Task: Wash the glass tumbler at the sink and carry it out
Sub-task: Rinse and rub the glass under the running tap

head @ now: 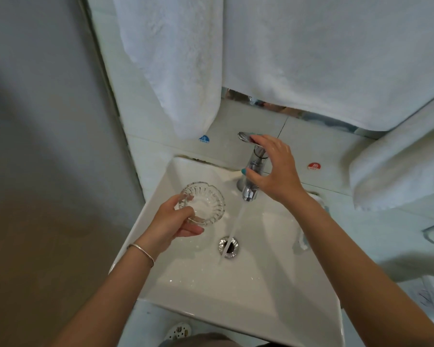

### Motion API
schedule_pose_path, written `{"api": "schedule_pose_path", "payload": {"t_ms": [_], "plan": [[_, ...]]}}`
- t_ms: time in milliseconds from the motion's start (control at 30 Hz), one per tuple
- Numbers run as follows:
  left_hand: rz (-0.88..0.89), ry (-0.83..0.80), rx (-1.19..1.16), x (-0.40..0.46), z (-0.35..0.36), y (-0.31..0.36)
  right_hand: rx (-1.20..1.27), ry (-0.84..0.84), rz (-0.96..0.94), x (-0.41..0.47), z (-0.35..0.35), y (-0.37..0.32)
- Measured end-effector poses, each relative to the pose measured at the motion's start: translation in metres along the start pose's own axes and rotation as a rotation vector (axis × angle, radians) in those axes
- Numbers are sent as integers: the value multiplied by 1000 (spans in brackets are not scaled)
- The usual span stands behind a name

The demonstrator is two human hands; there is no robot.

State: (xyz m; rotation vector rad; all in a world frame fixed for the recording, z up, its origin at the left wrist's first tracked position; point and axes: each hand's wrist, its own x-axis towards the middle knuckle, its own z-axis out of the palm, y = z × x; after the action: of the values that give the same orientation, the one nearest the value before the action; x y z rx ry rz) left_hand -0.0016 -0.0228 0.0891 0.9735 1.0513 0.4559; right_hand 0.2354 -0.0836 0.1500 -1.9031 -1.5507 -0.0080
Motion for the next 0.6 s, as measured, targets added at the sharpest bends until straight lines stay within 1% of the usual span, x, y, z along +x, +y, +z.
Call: {"api": "schedule_pose_path", "payload": {"t_ms": [200, 267, 333, 433, 467, 567, 600], "plan": [[-8, -22, -58, 1, -1, -3, -35, 21, 20, -1, 3, 0], [1, -32, -65, 2, -2, -3, -143, 1, -21, -1, 4, -3], [10, -52, -66, -1, -2, -3, -261, -57, -52, 0, 3, -4], [14, -88, -60, -6, -1, -7, -318, -100, -59, -8, -4, -5], [13, -105, -44, -8, -1, -8, -302, -61, -71, -19, -5, -6], [-22, -165, 3, -13, 2, -21, -112, 201, -71, -79, 8, -10], [-43, -184, 15, -14, 4, -27, -49, 228, -50, -104, 16, -11]]}}
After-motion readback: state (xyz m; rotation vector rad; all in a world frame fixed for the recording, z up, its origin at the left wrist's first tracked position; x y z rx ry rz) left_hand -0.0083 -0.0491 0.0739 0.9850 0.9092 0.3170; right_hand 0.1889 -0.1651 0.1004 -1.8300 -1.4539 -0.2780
